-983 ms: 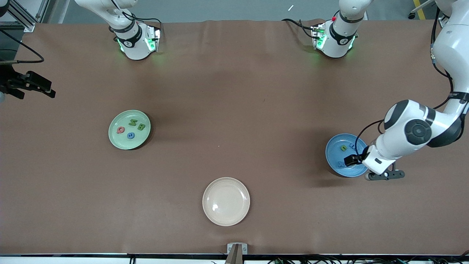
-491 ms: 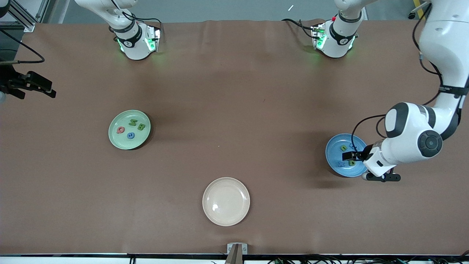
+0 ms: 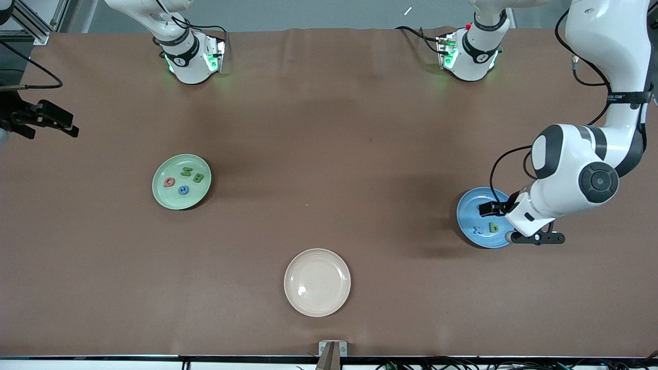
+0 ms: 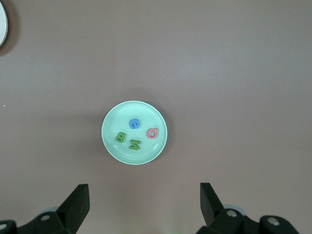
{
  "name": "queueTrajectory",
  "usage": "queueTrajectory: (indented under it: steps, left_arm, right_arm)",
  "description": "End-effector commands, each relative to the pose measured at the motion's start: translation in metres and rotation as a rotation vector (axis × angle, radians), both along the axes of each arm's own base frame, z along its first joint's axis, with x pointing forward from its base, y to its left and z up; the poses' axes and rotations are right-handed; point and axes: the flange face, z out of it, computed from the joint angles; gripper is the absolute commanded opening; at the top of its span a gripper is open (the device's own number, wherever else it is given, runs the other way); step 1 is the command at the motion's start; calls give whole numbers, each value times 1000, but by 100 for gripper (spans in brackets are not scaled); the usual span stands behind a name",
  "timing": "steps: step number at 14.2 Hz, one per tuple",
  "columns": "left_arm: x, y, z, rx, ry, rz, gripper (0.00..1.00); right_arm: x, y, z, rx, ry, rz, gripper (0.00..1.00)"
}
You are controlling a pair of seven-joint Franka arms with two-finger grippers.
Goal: Sort upper and lower case letters into plates
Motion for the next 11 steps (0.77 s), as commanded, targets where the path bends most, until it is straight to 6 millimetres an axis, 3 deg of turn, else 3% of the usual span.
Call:
queueTrajectory:
  steps: [1,3,7,11]
  left_arm:
    - [-15,4,31,-5,-28,5,100]
    - [-26,3,58,-1,-62,7,100]
    - [-81,19,125,21,-142,23,100]
    - [-102,36,205,22,-154,21,100]
  right_arm:
    - [-8,1,2,-1,-4,12,100]
    - [-9,1,2,-7,-1,14,100]
    - [-10,1,3,-7,-1,10,100]
    - [-10,2,4,-7,0,3,100]
